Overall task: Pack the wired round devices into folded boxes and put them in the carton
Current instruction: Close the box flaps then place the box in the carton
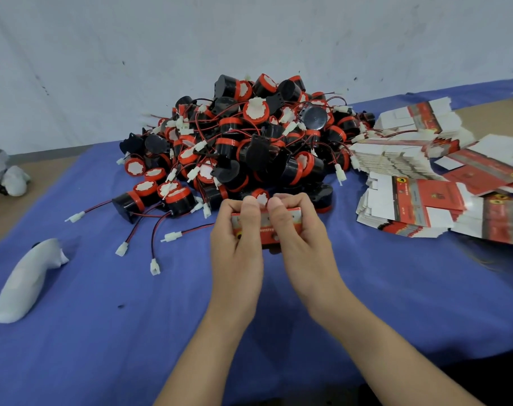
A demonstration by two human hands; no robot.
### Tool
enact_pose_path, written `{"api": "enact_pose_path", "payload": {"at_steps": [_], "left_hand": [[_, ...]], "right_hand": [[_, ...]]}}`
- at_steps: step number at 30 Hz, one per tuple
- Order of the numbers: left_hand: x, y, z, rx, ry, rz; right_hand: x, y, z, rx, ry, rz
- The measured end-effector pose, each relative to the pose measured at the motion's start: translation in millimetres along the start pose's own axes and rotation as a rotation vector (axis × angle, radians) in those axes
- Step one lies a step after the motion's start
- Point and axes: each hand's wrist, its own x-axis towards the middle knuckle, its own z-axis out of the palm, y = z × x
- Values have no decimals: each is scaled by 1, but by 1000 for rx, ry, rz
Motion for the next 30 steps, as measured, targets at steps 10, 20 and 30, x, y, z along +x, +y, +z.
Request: {"api": "enact_pose_path", "payload": {"at_steps": [10,20,30], "left_hand": [[7,-2,33,-36,83,-26],[-19,-8,97,-316,65,-231],[-57,-13,68,-132,-190,-121]], "right_hand": [[10,-8,-13,-25,162,-47],[7,-14,-56,-173,477,-21],[-21,-17,-77,-66,474,81]]}}
